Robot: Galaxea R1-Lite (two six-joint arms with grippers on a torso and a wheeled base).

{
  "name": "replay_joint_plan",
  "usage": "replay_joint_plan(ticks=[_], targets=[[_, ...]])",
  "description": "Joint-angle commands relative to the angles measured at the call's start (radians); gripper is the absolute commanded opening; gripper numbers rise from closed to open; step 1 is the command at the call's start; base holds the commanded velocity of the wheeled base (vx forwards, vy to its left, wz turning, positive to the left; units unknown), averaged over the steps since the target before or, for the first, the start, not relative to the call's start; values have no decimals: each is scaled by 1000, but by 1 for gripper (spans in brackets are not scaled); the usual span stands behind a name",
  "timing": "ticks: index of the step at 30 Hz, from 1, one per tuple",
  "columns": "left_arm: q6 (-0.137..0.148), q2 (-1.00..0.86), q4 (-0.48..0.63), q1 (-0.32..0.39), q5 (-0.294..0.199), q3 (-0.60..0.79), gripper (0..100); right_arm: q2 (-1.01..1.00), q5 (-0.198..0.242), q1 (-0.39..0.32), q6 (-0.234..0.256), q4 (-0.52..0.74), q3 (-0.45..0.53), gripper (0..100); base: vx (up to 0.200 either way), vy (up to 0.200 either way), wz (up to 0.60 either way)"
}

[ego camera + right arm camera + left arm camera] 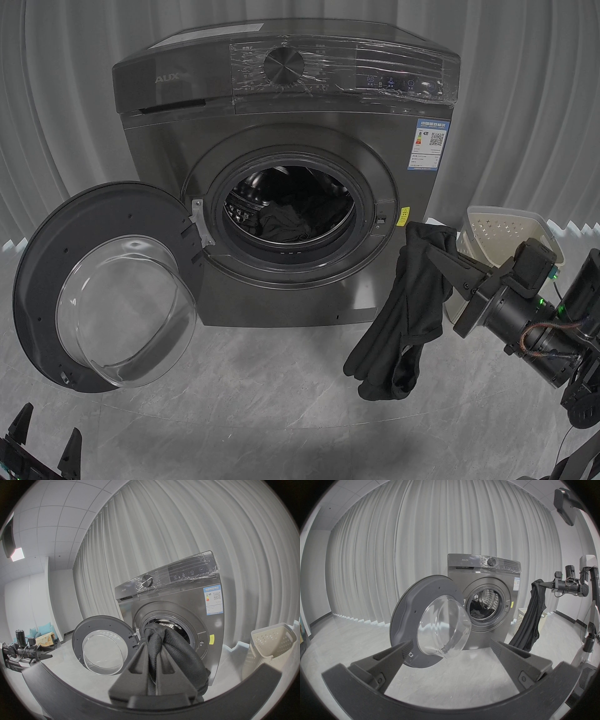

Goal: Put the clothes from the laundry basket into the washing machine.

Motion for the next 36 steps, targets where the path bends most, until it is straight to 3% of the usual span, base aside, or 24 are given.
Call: replay_joint_plan(ticks=[1,15,19,30,36], targets=[[1,-17,0,0,0,16,100,1,0,0,0,0,0,0,0,0,0],[-13,-17,0,2,-1,16,100,1,0,2,2,0,0,0,29,0,0],[-10,-17,0,0,-1,16,100,1,0,2,2,0,1,0,200,0,0],[-1,-17,-2,2,-1,16,100,2,0,3,0,1,11,0,0,0,0],[5,-17,-2,3,-3,16,100,28,2,43,0,20,-31,0,0,0,0]])
